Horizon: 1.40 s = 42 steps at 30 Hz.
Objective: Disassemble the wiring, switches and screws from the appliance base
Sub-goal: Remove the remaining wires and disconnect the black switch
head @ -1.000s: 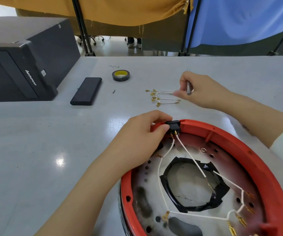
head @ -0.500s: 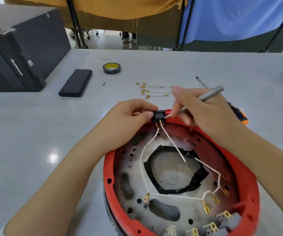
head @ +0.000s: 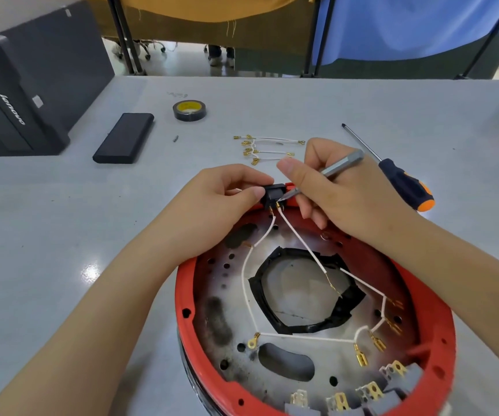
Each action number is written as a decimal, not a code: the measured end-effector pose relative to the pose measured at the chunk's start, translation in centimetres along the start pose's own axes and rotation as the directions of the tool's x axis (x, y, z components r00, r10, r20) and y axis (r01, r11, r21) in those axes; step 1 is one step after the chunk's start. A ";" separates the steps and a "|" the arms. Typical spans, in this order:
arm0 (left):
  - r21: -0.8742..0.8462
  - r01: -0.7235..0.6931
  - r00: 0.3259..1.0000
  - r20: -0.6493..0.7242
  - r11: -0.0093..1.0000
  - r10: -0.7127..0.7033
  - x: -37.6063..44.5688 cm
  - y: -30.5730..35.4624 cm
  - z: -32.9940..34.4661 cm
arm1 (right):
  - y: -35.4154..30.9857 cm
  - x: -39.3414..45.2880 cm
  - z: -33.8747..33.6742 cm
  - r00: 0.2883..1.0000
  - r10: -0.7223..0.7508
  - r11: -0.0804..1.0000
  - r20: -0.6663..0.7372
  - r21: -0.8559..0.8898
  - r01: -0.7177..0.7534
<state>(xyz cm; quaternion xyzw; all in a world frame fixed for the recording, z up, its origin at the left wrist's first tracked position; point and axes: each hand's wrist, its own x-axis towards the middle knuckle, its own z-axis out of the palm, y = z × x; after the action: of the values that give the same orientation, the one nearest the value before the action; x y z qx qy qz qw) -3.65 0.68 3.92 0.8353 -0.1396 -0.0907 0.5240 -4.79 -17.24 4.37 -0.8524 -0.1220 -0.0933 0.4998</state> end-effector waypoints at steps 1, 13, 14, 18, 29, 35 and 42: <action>0.004 -0.002 1.000 -0.004 1.000 0.002 0.0 0.0 0.0 | 0.0 0.0 0.0 1.000 -0.007 1.000 0.001 -0.019 0.007; 0.043 -0.001 0.999 -0.039 0.999 0.002 0.0 0.0 -0.1 | -0.2 2.9 0.5 0.996 -0.016 0.999 0.091 -0.042 0.019; 0.045 0.002 0.999 -0.044 0.999 0.000 0.1 -0.1 -0.1 | -0.1 3.0 0.6 0.996 -0.019 0.999 0.087 -0.031 0.021; 0.045 0.006 0.999 -0.053 0.999 -0.004 0.2 -0.1 -0.1 | 0.5 2.9 0.7 0.996 -0.043 0.999 0.079 -0.005 0.044; 0.047 -0.017 0.999 -0.044 0.999 0.019 0.1 -0.3 -0.2 | 0.9 2.1 0.8 0.992 -0.128 0.988 0.003 -0.089 0.128; 0.062 -0.022 0.999 -0.044 0.998 0.024 0.1 -0.3 -0.2 | 0.5 2.0 1.1 0.987 -0.159 0.974 -0.011 -0.167 0.155; 0.052 -0.013 0.999 -0.049 0.999 0.016 0.1 -0.2 -0.2 | 1.1 3.0 0.9 0.996 -0.085 0.995 0.020 -0.046 0.086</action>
<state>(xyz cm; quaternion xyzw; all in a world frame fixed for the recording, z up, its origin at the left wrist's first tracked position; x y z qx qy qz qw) -3.46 0.86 3.81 0.8495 -0.1349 -0.0626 0.5062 -1.55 -16.60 3.86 -0.8587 -0.1606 -0.1100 0.4741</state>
